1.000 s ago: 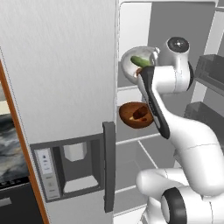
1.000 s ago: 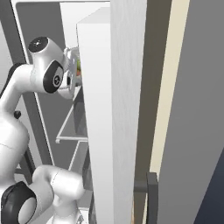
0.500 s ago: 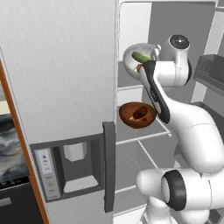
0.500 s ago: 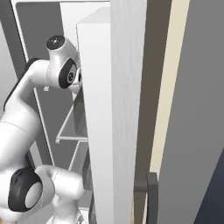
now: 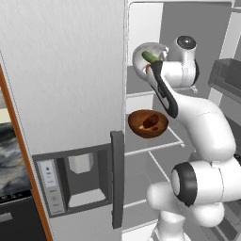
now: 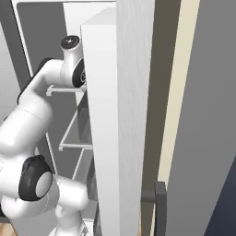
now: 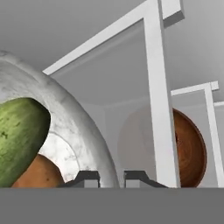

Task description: Place the bowl with the potato and cucumber on the top shelf of the fridge. Place the bowl with the chicken drumstick and steak on the second highest shelf of the fridge.

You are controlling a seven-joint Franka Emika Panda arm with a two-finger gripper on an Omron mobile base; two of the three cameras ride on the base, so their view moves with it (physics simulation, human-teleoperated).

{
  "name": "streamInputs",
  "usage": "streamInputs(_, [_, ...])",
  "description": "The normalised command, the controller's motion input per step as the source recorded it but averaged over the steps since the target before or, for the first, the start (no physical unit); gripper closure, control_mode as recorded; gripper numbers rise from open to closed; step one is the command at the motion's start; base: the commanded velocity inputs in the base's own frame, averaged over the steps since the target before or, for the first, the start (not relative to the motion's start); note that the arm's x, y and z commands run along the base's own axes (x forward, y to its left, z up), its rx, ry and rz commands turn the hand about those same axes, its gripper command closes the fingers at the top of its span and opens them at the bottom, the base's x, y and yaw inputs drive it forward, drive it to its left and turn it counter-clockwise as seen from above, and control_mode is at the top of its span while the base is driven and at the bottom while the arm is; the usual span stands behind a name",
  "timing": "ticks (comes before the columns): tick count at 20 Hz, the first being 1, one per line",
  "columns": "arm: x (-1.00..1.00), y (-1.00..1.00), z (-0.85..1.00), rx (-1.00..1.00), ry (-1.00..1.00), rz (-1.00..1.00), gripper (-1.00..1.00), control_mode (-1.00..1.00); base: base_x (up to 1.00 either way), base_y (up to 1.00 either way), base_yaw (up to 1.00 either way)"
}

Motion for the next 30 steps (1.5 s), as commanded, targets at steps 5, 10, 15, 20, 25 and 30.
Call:
streamInputs(5, [-0.18, 0.05, 0.19, 0.00, 0.02, 0.00, -1.00, -1.00, 0.00, 0.00, 0.00])
streamInputs(10, [-0.89, 0.04, 0.61, 0.00, -0.05, -0.01, -1.00, -1.00, 0.00, 0.00, 0.00])
streamInputs(15, [-1.00, 0.15, 0.33, 0.00, -0.22, -0.04, -1.00, -1.00, 0.00, 0.00, 0.00])
streamInputs(20, [-1.00, 0.20, -0.09, -0.03, -0.30, 0.00, -1.00, -1.00, 0.00, 0.00, 0.00])
streamInputs(25, [-1.00, 0.07, -0.66, -0.07, -0.28, 0.00, -1.00, -1.00, 0.00, 0.00, 0.00])
streamInputs(30, [-1.00, 0.08, -0.37, -0.01, -0.14, 0.00, -1.00, -1.00, 0.00, 0.00, 0.00])
